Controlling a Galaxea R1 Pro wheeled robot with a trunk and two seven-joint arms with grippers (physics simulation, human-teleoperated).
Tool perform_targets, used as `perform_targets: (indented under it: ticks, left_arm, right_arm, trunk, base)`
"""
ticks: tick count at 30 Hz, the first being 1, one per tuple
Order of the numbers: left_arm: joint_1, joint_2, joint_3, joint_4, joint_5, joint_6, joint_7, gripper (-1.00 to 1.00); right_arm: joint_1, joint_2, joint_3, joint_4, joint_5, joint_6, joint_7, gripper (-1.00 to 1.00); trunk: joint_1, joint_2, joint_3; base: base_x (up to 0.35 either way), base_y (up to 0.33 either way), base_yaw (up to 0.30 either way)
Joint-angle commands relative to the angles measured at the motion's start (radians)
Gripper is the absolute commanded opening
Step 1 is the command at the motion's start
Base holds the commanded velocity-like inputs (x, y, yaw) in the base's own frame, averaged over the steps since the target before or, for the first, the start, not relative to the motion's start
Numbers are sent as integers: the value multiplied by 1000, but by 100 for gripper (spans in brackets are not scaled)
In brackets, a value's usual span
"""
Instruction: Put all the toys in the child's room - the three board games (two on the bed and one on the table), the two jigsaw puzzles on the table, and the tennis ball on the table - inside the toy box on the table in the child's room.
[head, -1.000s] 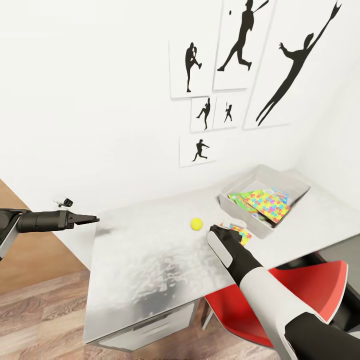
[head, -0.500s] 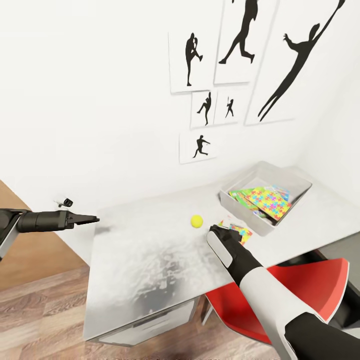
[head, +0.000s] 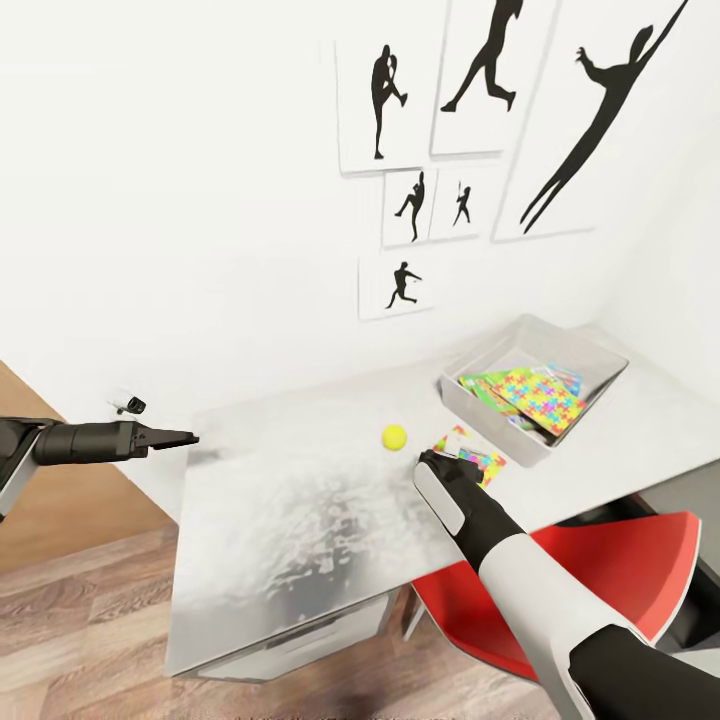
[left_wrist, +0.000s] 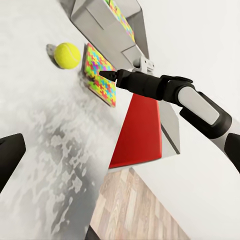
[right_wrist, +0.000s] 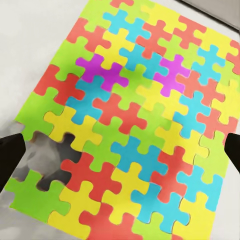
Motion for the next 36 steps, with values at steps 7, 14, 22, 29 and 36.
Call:
perform_targets:
  ticks: [7,14,22,29,36]
  left_arm:
    - [-1,1,-4,0,3,11,-3,100]
    - [-1,0,-4,0,3,11,-3,100]
    - [-1,0,-4,0,3,11,-3,100]
    - [-1,0,-4,0,3,11,-3,100]
    - [0,0,-4,0,3,11,-3,100]
  right_arm:
    - [-1,-1,4,-1,-5,0,-7,100]
    - [-1,-1,4,-1,-5,-7,-7,100]
    - [-1,-1,4,-1,-5,-8,-7,100]
    - [-1,-2,3,-1,-5,-8,-7,100]
    - [-1,-2,1,-1,-5,-8,-7,100]
  trunk:
    - [1,-2,-13]
    - [1,-2,-21]
    - [1,-2,-22]
    - [1,-2,-27]
    - [1,-2,-36]
  base:
    - [0,0,0]
    - [0,0,0]
    - [0,0,0]
    - [0,0,0]
    - [0,0,0]
